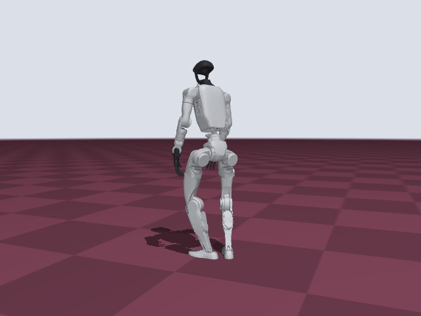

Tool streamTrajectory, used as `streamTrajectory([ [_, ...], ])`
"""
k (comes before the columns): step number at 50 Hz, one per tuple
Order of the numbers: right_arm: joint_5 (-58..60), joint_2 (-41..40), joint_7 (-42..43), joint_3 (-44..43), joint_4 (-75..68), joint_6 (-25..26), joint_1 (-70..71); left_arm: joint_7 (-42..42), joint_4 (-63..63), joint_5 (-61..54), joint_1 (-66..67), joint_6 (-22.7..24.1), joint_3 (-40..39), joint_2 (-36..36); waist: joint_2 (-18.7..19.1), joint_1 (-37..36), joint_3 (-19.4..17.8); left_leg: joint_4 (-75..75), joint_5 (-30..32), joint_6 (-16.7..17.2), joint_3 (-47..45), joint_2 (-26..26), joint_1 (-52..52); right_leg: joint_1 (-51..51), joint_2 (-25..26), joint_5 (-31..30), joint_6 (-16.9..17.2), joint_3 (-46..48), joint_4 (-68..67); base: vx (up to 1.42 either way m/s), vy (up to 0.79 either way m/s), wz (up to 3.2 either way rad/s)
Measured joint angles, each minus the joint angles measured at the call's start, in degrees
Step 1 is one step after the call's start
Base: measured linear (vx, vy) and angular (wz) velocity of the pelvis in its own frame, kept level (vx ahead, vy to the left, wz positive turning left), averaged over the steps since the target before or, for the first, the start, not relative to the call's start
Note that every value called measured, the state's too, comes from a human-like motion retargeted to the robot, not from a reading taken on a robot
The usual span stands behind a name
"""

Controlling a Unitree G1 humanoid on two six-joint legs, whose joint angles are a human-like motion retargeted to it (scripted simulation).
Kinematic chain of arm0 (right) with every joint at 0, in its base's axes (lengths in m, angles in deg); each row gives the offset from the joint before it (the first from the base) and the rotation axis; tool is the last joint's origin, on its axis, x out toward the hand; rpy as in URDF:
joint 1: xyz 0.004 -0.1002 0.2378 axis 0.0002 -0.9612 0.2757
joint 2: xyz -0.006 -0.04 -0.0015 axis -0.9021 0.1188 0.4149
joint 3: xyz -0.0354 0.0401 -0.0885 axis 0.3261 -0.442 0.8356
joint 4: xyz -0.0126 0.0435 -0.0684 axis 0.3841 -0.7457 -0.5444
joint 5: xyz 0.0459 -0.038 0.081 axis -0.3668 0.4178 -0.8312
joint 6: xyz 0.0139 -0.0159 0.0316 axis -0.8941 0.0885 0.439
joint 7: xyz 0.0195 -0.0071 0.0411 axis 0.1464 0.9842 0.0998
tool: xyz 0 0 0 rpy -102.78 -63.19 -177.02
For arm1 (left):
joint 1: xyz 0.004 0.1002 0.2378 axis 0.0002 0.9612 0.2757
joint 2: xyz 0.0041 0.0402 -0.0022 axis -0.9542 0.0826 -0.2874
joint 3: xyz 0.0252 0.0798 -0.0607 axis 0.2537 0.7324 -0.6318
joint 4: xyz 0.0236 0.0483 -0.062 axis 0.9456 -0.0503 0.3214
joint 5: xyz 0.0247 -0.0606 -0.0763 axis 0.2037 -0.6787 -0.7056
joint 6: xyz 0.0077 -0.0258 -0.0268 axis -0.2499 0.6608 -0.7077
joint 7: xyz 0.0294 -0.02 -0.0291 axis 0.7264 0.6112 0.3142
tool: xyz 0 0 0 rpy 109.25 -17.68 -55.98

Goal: Walk

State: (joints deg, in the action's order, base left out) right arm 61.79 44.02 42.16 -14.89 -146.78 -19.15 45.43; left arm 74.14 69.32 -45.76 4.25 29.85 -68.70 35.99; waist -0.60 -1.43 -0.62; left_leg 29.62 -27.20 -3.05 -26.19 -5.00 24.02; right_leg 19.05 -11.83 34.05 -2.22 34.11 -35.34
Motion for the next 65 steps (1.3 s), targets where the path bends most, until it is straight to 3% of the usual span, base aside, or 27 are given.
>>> streamTrajectory([
  [15,1.8,1.4,1.6,0.6,-4.8,-0.7,3.2,-2.7,3.7,0.1,3.5,0.3,-3.9,-0.5,3.8,-5.2,0.3,2.1,-0.3,0.5,5.1,-1.2,4.2,-1.3,2.4,-2.5,0.2,4.0,4.3,0.02,0.05,0.17],
  [22,0.8,1.4,2.0,1.3,-6.6,-0.7,5.1,-3.2,3.9,-0.7,2.6,0.4,-3.7,-0.2,4.7,-6.6,0.2,2.2,-1.6,-0.5,6.8,-0.2,4.7,-0.9,1.1,-2.0,0.1,4.7,2.4,0.05,0.1,0.08],
  [32,-1.7,0.2,2.5,1.3,-6.6,-0.7,5.8,-4.7,2.3,-1.9,-0.6,0.3,-2.9,0.0,2.7,-5.2,-1.5,-1.5,-2.4,-2.5,7.8,5.8,1.2,2.4,-8.5,0.3,-2.0,3.0,-12.9,0.06,0.11,0.21],
  [37,-2.8,-0.4,3.1,0.4,-5.9,-0.7,5.0,-5.6,0.8,-2.4,-2.2,0.0,-2.4,-0.2,0.2,-3.0,-2.8,-5.5,-1.5,-3.5,8.6,10.7,-2.4,5.0,-15.0,4.2,-5.1,0.1,-23.8,0.06,0.07,0.36],
  [42,-3.8,-1.1,3.3,-0.4,-5.5,-0.6,4.0,-5.8,-0.4,-3.0,-3.6,-0.4,-1.9,-0.5,-3.3,-0.6,-3.9,-11.5,0.8,-4.4,9.8,16.0,-7.3,7.4,-18.3,6.6,-5.1,-4.4,-29.0,0.07,0.03,0.38],
  [53,-4.5,-2.7,2.6,-1.6,-5.8,-0.2,2.0,-5.9,-1.5,-2.9,-4.6,-0.4,-1.6,-1.0,-8.0,-0.8,-4.3,-18.6,3.5,-4.6,10.5,19.5,-15.0,5.2,-16.5,7.1,-1.2,-6.5,-22.6,0.06,-0.02,0.0],
  [65,-4.5,-3.3,1.6,-2.8,-5.6,0.0,0.9,-6.2,-0.4,-2.5,-3.6,-0.6,-4.0,-1.9,-7.4,-3.5,-4.5,-8.8,-2.1,-3.5,8.0,14.2,-14.7,-2.8,-9.1,8.7,-0.3,-5.3,-11.4,0.05,-0.06,-0.26],
])
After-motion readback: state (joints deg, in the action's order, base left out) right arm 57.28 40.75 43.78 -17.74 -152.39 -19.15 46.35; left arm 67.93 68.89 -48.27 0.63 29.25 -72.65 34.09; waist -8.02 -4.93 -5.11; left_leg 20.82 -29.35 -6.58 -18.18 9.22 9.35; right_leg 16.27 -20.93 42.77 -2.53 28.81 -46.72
